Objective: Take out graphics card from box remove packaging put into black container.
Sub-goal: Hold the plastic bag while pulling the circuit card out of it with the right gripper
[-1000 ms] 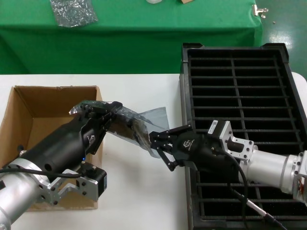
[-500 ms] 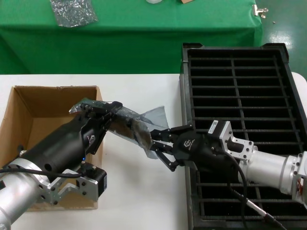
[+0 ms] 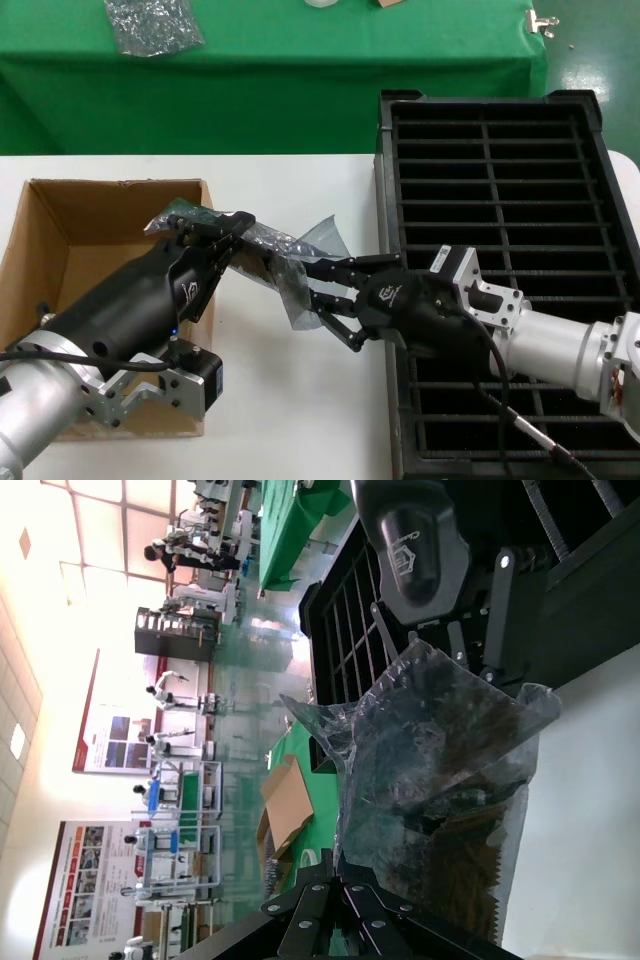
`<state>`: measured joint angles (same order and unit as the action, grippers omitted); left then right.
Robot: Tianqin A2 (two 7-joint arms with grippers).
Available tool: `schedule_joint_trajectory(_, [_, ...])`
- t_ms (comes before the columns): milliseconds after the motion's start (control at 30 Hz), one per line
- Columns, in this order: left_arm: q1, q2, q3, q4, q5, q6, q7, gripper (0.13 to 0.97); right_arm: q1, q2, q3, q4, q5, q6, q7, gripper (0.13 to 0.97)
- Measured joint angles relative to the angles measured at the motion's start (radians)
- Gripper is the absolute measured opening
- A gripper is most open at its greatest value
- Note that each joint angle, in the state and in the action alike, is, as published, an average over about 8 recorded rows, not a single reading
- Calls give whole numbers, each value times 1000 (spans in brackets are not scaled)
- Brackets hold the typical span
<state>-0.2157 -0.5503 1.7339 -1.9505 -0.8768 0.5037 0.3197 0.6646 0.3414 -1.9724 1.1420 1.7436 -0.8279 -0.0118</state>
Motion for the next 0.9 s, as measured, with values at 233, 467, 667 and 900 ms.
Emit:
schedule_joint_trajectory(233, [0,0,0,0,0,0,0,139,13,-21,5,-31,6,4,-12,219])
schedule_joint_trajectory(467, [0,0,0,0,0,0,0,139,25,-45,10,-68,13,4,-33,194])
schedule_joint_trajectory(667, [0,0,0,0,0,0,0,139,29,-60,17,-84,19,9,-46,183])
schedule_joint_trajectory(900, [0,0,0,0,0,0,0,139,10,-36,22,-33,15,18,-19,183])
